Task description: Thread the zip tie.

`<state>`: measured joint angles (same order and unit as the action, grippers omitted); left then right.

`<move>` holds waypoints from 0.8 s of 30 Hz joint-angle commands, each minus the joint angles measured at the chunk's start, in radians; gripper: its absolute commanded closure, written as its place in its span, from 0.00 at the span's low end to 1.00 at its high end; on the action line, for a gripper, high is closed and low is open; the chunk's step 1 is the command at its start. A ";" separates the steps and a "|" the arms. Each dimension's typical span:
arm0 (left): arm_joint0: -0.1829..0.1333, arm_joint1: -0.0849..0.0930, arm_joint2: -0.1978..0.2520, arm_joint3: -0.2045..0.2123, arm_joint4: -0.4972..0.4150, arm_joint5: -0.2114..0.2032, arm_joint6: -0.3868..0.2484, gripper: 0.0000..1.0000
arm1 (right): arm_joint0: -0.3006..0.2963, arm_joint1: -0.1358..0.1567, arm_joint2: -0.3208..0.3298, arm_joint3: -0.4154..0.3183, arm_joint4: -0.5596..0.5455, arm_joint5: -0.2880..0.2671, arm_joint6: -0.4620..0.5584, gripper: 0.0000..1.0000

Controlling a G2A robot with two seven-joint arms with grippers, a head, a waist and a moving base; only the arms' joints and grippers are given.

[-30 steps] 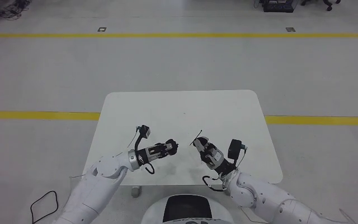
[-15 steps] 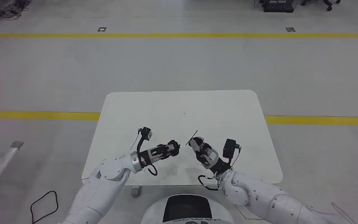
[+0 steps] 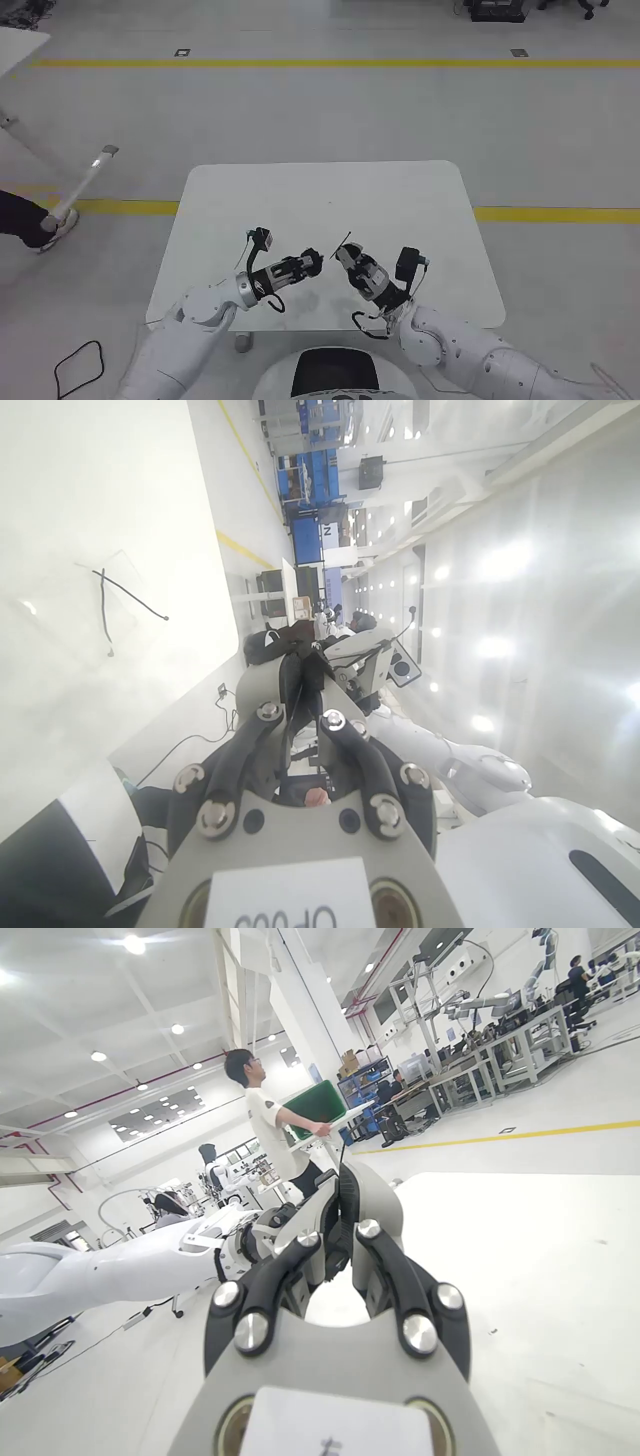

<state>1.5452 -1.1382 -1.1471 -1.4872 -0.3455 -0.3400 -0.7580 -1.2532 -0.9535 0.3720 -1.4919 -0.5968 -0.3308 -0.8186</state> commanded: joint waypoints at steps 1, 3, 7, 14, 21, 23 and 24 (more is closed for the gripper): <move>0.002 -0.001 0.001 -0.005 0.002 0.000 0.015 1.00 | -0.008 -0.004 0.012 0.002 -0.004 -0.004 0.003 1.00; 0.006 -0.001 0.000 -0.011 0.005 0.000 0.030 1.00 | -0.017 -0.009 0.026 0.004 -0.010 -0.005 0.004 1.00; 0.010 -0.001 0.000 -0.015 0.006 0.000 0.037 1.00 | -0.024 -0.013 0.035 0.004 -0.014 -0.009 0.008 1.00; 0.010 -0.001 0.000 -0.015 0.006 0.000 0.037 1.00 | -0.030 -0.017 0.047 -0.003 -0.012 -0.002 0.035 1.00; 0.010 -0.001 0.000 -0.015 0.006 0.000 0.037 1.00 | -0.048 -0.035 0.082 -0.004 -0.025 -0.009 0.069 1.00; 0.010 -0.001 0.000 -0.015 0.006 0.000 0.037 1.00 | -0.052 -0.041 0.089 -0.003 -0.031 -0.009 0.073 1.00; 0.010 -0.001 0.000 -0.015 0.006 0.000 0.037 1.00 | -0.054 -0.043 0.091 -0.003 -0.033 -0.009 0.075 1.00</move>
<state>1.5553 -1.1395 -1.1475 -1.5019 -0.3390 -0.3400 -0.7205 -1.3057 -0.9944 0.4611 -1.4952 -0.6278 -0.3401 -0.7451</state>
